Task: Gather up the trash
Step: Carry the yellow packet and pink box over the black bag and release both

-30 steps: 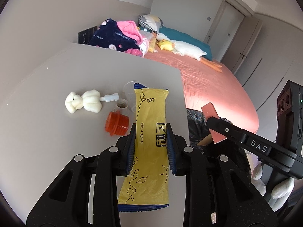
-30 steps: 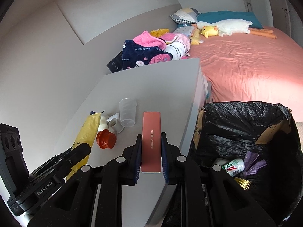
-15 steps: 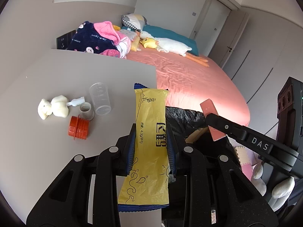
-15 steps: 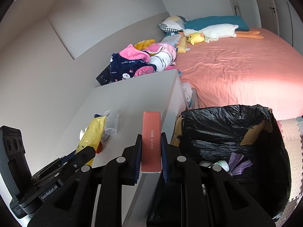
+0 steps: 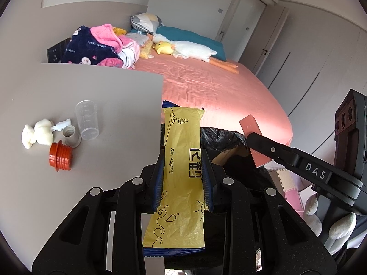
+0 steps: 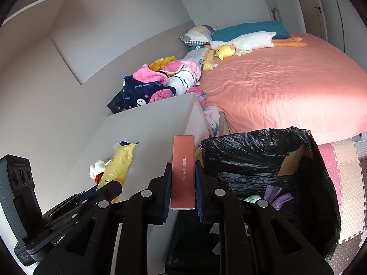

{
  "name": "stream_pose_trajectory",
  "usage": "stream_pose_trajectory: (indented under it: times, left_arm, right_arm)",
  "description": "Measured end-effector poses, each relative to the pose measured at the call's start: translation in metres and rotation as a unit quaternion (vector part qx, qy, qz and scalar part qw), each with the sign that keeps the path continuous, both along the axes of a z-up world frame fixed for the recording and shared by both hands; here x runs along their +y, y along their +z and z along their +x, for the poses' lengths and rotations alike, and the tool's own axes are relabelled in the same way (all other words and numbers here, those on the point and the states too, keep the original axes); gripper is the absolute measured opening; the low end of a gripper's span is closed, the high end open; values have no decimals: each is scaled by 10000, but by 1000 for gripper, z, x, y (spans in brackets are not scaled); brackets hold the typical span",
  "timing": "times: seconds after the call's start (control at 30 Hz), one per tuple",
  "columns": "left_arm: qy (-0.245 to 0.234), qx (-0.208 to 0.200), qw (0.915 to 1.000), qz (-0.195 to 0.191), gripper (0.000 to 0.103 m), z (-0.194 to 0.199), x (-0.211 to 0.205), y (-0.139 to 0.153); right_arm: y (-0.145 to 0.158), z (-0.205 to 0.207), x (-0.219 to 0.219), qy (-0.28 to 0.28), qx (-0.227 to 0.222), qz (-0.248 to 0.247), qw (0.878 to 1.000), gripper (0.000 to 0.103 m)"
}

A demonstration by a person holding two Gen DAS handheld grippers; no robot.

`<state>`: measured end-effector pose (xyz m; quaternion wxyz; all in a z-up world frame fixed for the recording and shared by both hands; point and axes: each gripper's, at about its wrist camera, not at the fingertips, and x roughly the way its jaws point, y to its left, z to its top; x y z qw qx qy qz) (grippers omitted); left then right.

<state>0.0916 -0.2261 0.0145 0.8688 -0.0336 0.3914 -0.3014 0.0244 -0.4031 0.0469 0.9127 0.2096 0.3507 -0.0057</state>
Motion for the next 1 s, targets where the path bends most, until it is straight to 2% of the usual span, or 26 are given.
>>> stream_pose_trajectory:
  times: [1.0]
  left_arm:
    - [-1039,195,9942,-174,28,-8,-73,-3]
  right_arm:
    - [10,-31,-74,-847,-134,2,9963,20]
